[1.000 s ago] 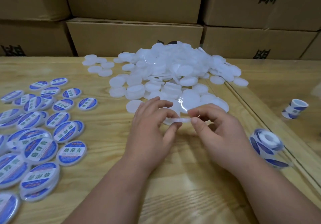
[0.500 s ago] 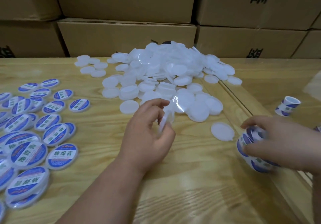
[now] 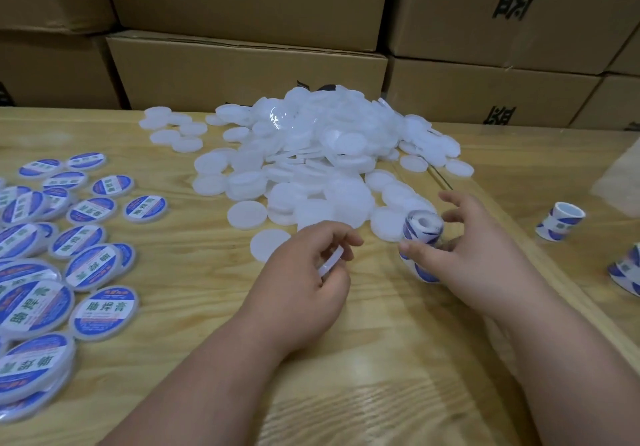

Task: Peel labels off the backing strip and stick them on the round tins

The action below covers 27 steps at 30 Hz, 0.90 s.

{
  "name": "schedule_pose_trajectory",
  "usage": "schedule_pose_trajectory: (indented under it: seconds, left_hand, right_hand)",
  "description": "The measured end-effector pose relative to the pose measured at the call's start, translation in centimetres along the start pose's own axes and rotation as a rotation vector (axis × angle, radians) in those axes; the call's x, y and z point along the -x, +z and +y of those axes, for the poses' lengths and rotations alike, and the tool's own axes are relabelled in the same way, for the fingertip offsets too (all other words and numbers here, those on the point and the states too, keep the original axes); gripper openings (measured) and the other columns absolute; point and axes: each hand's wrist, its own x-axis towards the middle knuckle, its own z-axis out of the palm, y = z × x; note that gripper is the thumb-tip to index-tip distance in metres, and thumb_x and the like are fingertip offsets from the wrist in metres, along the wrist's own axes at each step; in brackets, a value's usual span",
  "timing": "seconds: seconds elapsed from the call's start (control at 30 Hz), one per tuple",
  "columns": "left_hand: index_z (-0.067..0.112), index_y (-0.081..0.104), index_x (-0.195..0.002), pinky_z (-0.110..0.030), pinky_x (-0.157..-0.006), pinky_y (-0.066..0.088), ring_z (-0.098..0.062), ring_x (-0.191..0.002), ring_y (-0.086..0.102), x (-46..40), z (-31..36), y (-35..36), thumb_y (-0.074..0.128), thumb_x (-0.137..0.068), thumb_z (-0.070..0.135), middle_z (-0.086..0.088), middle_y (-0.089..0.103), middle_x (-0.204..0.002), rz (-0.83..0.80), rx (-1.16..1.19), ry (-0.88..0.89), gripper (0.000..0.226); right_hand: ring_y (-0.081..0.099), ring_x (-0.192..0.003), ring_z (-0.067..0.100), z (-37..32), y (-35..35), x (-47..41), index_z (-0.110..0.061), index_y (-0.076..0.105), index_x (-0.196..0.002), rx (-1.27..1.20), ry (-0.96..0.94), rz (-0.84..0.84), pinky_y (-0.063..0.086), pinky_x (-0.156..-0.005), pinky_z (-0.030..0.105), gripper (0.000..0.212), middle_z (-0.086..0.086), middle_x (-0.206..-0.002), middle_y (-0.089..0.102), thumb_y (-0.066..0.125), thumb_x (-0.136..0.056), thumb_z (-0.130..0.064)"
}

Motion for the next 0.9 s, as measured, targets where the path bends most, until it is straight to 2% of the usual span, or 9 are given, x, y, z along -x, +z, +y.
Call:
schedule_pose_trajectory:
  seconds: [0.1,0.17,0.23,0.33,0.47,0.53,0.6,0.77,0.9]
  left_hand:
    - [0.038,0.065,-0.093,-0.006,-0.069,0.039,0.005,-0.077,0.057,0.0,0.0,0.0,0.059,-0.089,0.006,0.025,0.061,-0.099,0.011,-0.012,0.004,0.033]
    - [0.037,0.063,-0.088,-0.007,-0.066,0.038,0.006,-0.071,0.053,-0.1,0.1,0.0,0.061,-0.09,0.006,0.026,0.059,-0.096,0.014,-0.03,0.0,0.031]
    - [0.037,0.062,-0.086,-0.008,-0.066,0.038,0.004,-0.07,0.052,-0.2,0.0,0.0,0.062,-0.091,0.01,0.026,0.058,-0.094,0.013,-0.032,-0.024,0.028]
    - [0.041,0.063,-0.091,-0.005,-0.068,0.039,0.004,-0.079,0.055,-0.3,-0.1,0.0,0.065,-0.094,0.02,0.033,0.059,-0.094,-0.024,-0.041,-0.078,0.021]
    - [0.046,0.062,-0.12,-0.005,-0.079,0.041,0.003,-0.101,0.059,-0.7,-0.3,0.1,0.064,-0.097,0.029,0.034,0.065,-0.11,-0.098,-0.068,-0.119,0.028]
    - [0.047,0.057,-0.132,-0.01,-0.089,0.043,0.006,-0.109,0.058,-0.8,-0.4,0.1,0.063,-0.098,0.034,0.035,0.064,-0.116,-0.139,-0.094,-0.135,0.037]
    - [0.046,0.055,-0.137,-0.013,-0.095,0.042,0.01,-0.114,0.055,-0.8,-0.4,0.3,0.061,-0.098,0.037,0.036,0.063,-0.119,-0.168,-0.124,-0.134,0.041]
    - [0.044,0.065,-0.128,-0.024,-0.097,0.047,0.005,-0.112,0.059,-0.9,-0.6,0.5,0.059,-0.1,0.034,0.026,0.068,-0.114,-0.139,-0.15,-0.101,0.031]
    - [0.043,0.072,-0.117,-0.028,-0.093,0.052,0.004,-0.104,0.063,-0.9,-0.6,0.5,0.065,-0.096,0.036,0.022,0.072,-0.106,-0.068,-0.116,-0.104,0.022]
  right_hand:
    - [0.061,-0.077,0.003,0.7,-1.9,0.8,-0.039,0.052,-0.107,0.047,0.06,-0.029,0.044,-0.061,0.029,0.061,-0.016,-0.097,0.061,0.084,-0.062,-0.065]
    - [0.06,-0.063,0.002,1.0,-2.5,1.0,-0.034,0.062,-0.09,0.083,0.029,-0.123,0.046,-0.059,0.029,0.034,-0.013,-0.079,0.067,0.084,-0.07,-0.051]
    - [0.061,-0.06,0.001,0.8,-2.1,1.1,-0.037,0.068,-0.085,0.094,-0.05,-0.21,0.049,-0.059,0.026,0.01,-0.016,-0.074,0.069,0.077,-0.081,-0.033]
    - [0.067,-0.068,0.011,0.2,-0.7,1.2,-0.04,0.071,-0.09,-0.032,-0.104,-0.3,0.054,-0.066,0.032,0.021,-0.012,-0.08,0.073,0.066,-0.089,-0.02]
    - [0.066,-0.073,0.03,0.0,1.4,1.1,-0.029,0.069,-0.089,-0.148,-0.13,-0.292,0.055,-0.068,0.047,0.016,0.002,-0.083,0.073,0.061,-0.09,-0.015]
    - [0.055,-0.063,0.028,0.0,2.1,1.0,-0.02,0.068,-0.086,-0.18,-0.135,-0.282,0.049,-0.06,0.047,0.008,0.014,-0.081,0.068,0.062,-0.089,-0.014]
    - [0.049,-0.059,0.017,-0.1,2.7,1.1,-0.018,0.067,-0.083,-0.185,-0.142,-0.293,0.042,-0.057,0.04,0.007,0.013,-0.072,0.063,0.063,-0.088,-0.016]
    - [0.05,-0.063,0.015,-0.7,3.2,1.5,-0.031,0.071,-0.081,-0.269,-0.204,-0.317,0.041,-0.059,0.037,0.008,0.012,-0.072,0.064,0.064,-0.084,-0.032]
    - [0.056,-0.065,0.016,-1.3,3.2,1.9,-0.027,0.076,-0.084,-0.359,-0.233,-0.295,0.048,-0.063,0.046,0.039,0.009,-0.073,0.067,0.055,-0.083,-0.06]
